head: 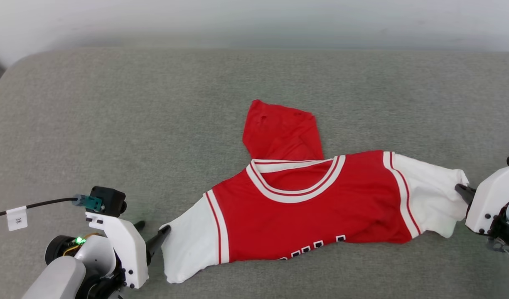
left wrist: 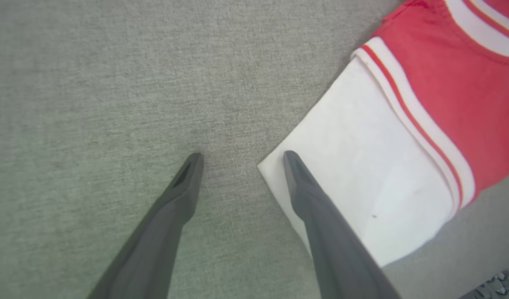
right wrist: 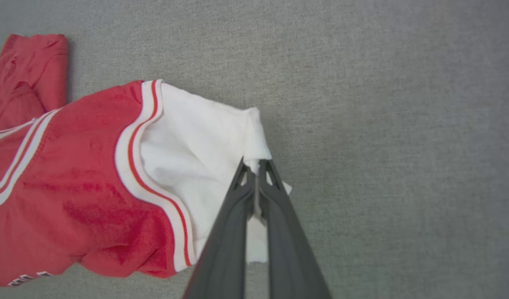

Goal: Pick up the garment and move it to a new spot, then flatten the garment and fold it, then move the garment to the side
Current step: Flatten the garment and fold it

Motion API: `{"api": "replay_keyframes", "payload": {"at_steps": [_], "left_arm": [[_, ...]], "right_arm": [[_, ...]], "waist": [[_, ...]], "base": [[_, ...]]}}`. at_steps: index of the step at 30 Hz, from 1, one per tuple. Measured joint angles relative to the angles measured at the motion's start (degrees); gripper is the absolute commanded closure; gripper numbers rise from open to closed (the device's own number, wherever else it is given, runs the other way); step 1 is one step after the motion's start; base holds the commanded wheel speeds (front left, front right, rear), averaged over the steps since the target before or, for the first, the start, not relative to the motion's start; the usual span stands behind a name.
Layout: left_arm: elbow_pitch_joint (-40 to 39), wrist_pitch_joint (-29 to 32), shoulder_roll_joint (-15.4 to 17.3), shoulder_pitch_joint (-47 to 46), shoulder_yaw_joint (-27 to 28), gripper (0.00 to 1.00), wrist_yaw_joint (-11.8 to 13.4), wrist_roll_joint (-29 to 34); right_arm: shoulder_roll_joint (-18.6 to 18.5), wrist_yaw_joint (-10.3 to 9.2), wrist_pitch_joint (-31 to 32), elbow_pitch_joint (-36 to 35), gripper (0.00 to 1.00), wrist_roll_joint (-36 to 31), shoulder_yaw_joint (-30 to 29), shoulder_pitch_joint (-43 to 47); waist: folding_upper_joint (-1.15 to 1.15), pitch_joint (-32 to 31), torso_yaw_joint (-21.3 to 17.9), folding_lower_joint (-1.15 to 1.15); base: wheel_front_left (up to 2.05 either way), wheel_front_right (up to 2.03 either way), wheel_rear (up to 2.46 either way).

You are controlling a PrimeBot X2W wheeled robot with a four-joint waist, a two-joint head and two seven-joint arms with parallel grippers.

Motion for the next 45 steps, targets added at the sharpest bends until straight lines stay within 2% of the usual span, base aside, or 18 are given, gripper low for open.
{"api": "replay_keyframes", "payload": {"at_steps": [9,10,11,12,13,17,21,26,30,39,41,42,45], "left_arm": [[0.8,10.82,1.6,-1.54,-3.21,0.0,-0.48,-3.28],[0.89,12.2,1.76,-2.18,-3.72,0.15,-0.46,-3.23],[1.0,13.0,1.75,-2.49,-3.93,0.56,-0.45,-3.26],[1.16,13.61,1.67,-2.76,-4.05,0.82,-0.4,-3.3],[1.45,14.23,1.65,-3.08,-4.3,1.0,-0.24,-3.3],[2.57,13.91,0.44,-3.55,-5.58,1.0,0.0,-2.08],[3.61,10.0,0.37,-3.84,-6.35,1.0,0.89,1.3],[4.28,3.41,0.01,-8.12,-5.41,1.0,5.69,7.42],[5.41,-0.45,-2.08,-13.07,-5.38,1.0,7.24,10.06],[16.79,-10.34,-8.72,-28.78,-2.5,1.0,7.4,10.88],[19.98,-12.66,-9.79,-32.37,-1.93,1.0,7.05,10.96],[24.52,-16.25,-10.79,-37.55,-1.24,1.0,6.54,11.44],[28.44,-19.81,-11.36,-43.06,-0.24,1.0,6.21,11.85]], "right_arm": [[1.15,0.0,-0.12,-1.24,1.0,0.67,0.2,1.66],[1.24,0.0,-0.14,-1.23,1.0,0.79,0.25,1.66],[1.27,0.0,-0.32,-1.2,1.0,0.91,0.25,1.66],[1.3,0.0,-0.49,-1.15,1.0,0.92,0.35,1.64],[1.33,0.0,-0.55,-1.03,1.0,0.94,0.48,1.62],[1.11,0.0,-1.33,-0.49,1.0,1.44,1.33,1.67],[-0.23,0.0,-3.35,-0.47,1.0,1.32,2.31,1.62],[-3.22,0.0,-7.33,0.07,1.0,0.91,4.41,0.64],[-5.46,0.01,-9.75,1.54,1.0,-0.05,5.47,-1.02],[-9.79,0.01,-15.35,5.2,1.0,-0.02,8.35,-10.7],[-10.46,0.01,-16.42,6.47,1.0,0.78,9.17,-13.5],[-11.62,0.02,-18.42,8.09,1.0,0.91,10.33,-17.99],[-12.72,0.02,-20.05,9.29,1.0,0.78,11.48,-23.02]], "waist": [[0.0,0.26,-2.99,0.0],[0.0,0.43,-3.22,0.0],[0.0,0.58,-3.43,0.0],[0.0,0.7,-3.62,-0.01],[0.0,0.74,-3.78,-0.01],[0.0,-0.01,-3.99,-0.01],[0.0,-1.45,-3.87,0.0],[0.0,-3.98,-3.3,0.0],[0.0,-6.21,-2.39,0.0],[0.0,-10.0,-0.83,-0.01],[0.0,-9.95,-1.06,-0.01],[0.0,-9.37,-1.64,0.0],[0.0,-8.04,-2.22,0.0]], "base": [[0.0,0.0,0.0],[0.0,0.0,0.0],[0.0,0.0,0.0],[0.0,0.0,0.0],[0.0,0.0,0.0],[0.0,0.0,0.0],[0.0,0.0,0.0],[0.0,0.0,0.0],[0.0,0.0,0.0],[0.0,0.0,0.0],[0.0,0.0,0.0],[0.0,0.0,0.0],[0.0,0.0,0.0]]}}
